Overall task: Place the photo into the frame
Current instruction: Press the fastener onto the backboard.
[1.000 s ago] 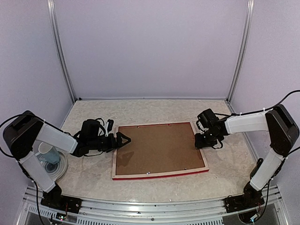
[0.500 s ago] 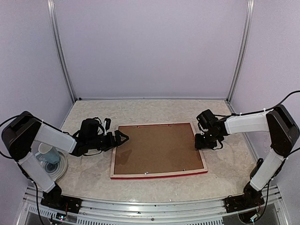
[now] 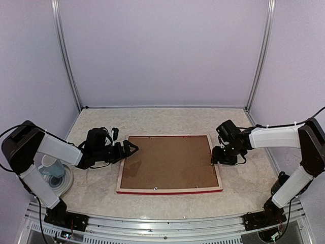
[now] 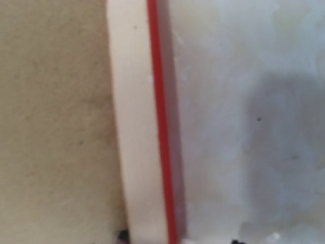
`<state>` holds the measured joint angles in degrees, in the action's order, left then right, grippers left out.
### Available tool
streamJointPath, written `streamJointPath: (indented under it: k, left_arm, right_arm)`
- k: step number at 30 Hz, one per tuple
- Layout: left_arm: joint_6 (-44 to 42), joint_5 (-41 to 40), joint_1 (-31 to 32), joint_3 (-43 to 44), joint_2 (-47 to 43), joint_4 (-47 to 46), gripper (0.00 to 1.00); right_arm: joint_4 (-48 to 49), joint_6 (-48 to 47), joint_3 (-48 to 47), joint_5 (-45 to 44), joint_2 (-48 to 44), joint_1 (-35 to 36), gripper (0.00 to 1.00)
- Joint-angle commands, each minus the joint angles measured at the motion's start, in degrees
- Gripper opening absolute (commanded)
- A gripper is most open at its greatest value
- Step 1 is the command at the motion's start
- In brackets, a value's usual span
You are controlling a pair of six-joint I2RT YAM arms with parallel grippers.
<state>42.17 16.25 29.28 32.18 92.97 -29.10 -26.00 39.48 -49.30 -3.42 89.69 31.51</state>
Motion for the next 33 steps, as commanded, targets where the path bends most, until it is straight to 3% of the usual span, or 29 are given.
streamJointPath:
  k: [1,14,33]
  left_arm:
    - [0.84,-0.12,-0.89,-2.03,1.80,6.36,0.99]
    - [0.98,-0.60,-0.89,-2.48,0.97,6.25,0.99]
    - [1.20,0.29,-0.87,-2.17,1.89,5.89,0.99]
  right_arm:
    - [1.81,2.91,0.82,2.93,-1.04,0.57,0.57]
    - [1.63,2.00,0.04,0.34,4.22,1.39,0.48]
    - [-0.57,3.56,-0.97,-5.62,3.30,3.12,0.28]
